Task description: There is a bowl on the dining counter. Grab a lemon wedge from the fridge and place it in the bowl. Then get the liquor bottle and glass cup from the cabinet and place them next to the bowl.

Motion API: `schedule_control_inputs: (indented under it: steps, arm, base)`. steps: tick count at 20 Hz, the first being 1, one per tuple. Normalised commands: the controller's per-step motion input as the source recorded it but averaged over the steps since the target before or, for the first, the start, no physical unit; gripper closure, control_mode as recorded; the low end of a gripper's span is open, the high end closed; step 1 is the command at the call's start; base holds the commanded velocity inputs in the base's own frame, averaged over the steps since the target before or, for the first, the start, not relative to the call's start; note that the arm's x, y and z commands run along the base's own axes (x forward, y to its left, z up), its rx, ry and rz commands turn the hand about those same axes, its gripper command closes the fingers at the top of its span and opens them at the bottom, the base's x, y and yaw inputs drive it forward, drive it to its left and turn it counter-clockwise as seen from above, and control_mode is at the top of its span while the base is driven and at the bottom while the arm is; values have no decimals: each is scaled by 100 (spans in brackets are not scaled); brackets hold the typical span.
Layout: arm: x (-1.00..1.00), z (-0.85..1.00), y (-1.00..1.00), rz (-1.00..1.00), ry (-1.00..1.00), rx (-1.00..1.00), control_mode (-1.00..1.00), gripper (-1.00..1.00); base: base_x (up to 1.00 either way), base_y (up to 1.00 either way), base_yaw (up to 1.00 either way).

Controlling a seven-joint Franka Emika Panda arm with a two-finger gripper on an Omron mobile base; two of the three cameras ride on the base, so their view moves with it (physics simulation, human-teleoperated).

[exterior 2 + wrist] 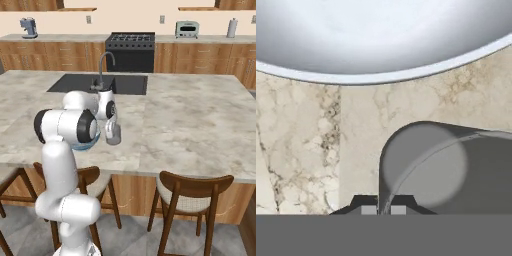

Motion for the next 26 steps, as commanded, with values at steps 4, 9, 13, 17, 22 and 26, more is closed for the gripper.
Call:
schedule_control_inputs:
  steps: [4, 9, 13, 17, 22, 26]
  arm:
    - [43, -44, 1, 0, 2, 0, -100, 100]
    - [8, -48, 0, 0, 0, 0, -100, 100]
    - [0, -42, 6, 0, 0, 0, -100, -100]
    - [-16, -4, 0, 0, -2, 0, -100, -100]
    - [-42, 9, 0, 0, -9, 0, -100, -100]
    - [-39, 18, 0, 0, -9, 0, -100, -100]
  base:
    - [0, 0, 0]
    - [0, 0, 0]
    - [0, 0, 0]
    - [0, 0, 0]
    - [0, 0, 0]
    - [0, 0, 0]
